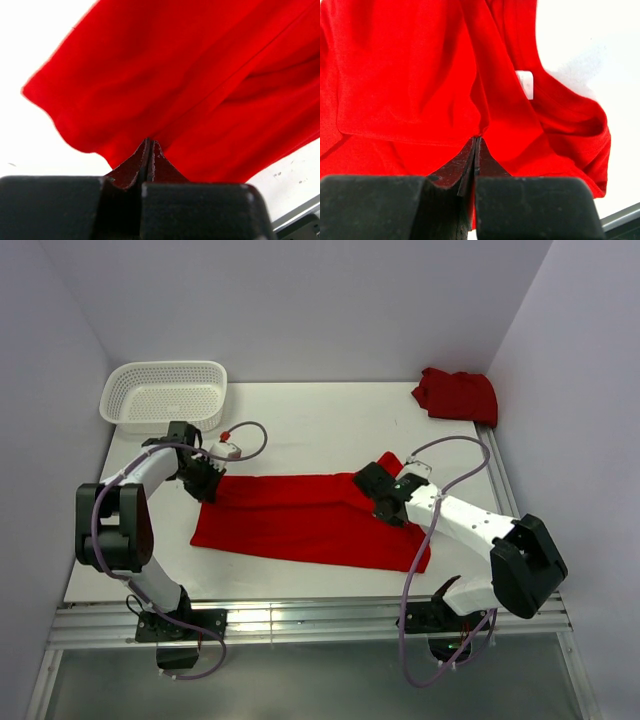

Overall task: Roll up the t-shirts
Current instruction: Fold the tshirt

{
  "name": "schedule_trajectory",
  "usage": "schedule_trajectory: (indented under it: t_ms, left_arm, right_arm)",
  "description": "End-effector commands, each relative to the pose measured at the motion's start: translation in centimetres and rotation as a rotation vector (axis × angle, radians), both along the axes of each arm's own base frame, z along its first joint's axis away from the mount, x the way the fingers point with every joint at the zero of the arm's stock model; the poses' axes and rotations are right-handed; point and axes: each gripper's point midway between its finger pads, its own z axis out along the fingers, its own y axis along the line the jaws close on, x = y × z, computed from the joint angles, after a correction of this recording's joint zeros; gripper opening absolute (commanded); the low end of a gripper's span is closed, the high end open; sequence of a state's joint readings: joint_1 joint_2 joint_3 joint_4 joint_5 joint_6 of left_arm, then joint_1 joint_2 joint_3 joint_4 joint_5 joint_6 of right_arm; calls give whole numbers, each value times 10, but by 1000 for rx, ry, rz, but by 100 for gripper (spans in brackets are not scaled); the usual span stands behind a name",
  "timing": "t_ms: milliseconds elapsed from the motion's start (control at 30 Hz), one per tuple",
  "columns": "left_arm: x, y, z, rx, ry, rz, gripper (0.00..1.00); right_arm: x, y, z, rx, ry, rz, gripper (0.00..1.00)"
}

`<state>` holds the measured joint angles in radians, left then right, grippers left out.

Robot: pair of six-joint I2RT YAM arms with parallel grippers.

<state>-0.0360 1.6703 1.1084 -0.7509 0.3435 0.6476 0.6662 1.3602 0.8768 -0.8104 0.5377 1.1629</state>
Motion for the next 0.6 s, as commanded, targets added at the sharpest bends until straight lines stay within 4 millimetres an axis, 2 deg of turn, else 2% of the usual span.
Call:
schedule_trajectory:
  t_ms: [0, 33, 167, 267, 300, 367, 400, 500, 567]
  left_arm:
    - [-5, -1, 0, -9, -4, -7, 0]
    - [-5, 0, -1, -4, -3, -3, 0]
    - [-4, 1, 2, -4, -19, 2, 18]
    - [-3, 2, 7, -9, -28, 8, 36]
    - [-3, 2, 9, -11, -35, 4, 39]
    - [-2, 2, 14, -16, -44, 6, 47]
    - [2, 3, 20, -19, -60, 8, 49]
    - [7, 2, 36, -42, -75, 13, 52]
    - [7, -1, 44, -63, -73, 18, 52]
  right_arm:
    - [1, 3, 0, 11, -28, -3, 0]
    - [1, 5, -1, 12, -25, 5, 0]
    - [6, 13, 7, 47, -48, 34, 1]
    - [9, 20, 17, 85, -77, 64, 16]
    - [10, 21, 21, 89, -84, 80, 27]
    - [11, 20, 35, 97, -108, 81, 37]
    - [12, 17, 41, 84, -124, 75, 46]
    - [17, 9, 63, 61, -170, 71, 54]
    - [25, 7, 72, 68, -192, 69, 55]
